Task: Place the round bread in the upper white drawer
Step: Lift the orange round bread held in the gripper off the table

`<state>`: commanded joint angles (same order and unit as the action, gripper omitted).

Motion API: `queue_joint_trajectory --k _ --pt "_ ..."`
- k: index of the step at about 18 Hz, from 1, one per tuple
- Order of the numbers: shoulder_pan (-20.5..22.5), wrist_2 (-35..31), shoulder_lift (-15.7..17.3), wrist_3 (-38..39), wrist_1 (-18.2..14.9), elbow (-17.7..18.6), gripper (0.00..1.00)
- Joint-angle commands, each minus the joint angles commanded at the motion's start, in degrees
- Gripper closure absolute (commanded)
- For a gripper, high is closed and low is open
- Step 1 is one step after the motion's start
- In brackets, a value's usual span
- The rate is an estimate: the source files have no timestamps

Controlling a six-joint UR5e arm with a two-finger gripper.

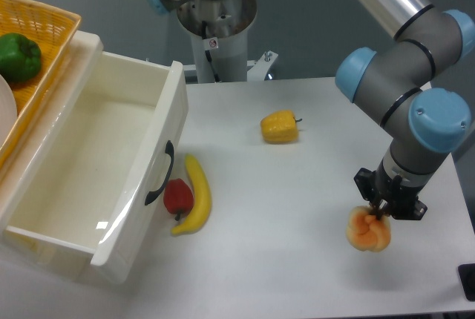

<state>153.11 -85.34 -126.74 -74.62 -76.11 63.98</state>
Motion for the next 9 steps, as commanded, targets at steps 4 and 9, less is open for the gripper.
queue_joint_trajectory --k 4,9 --pt "0.00 0.17 0.00 0.00 -0.52 -0.09 1.00" --pt "-0.17 2.46 -0.44 4.21 -1.58 -1.58 1.00"
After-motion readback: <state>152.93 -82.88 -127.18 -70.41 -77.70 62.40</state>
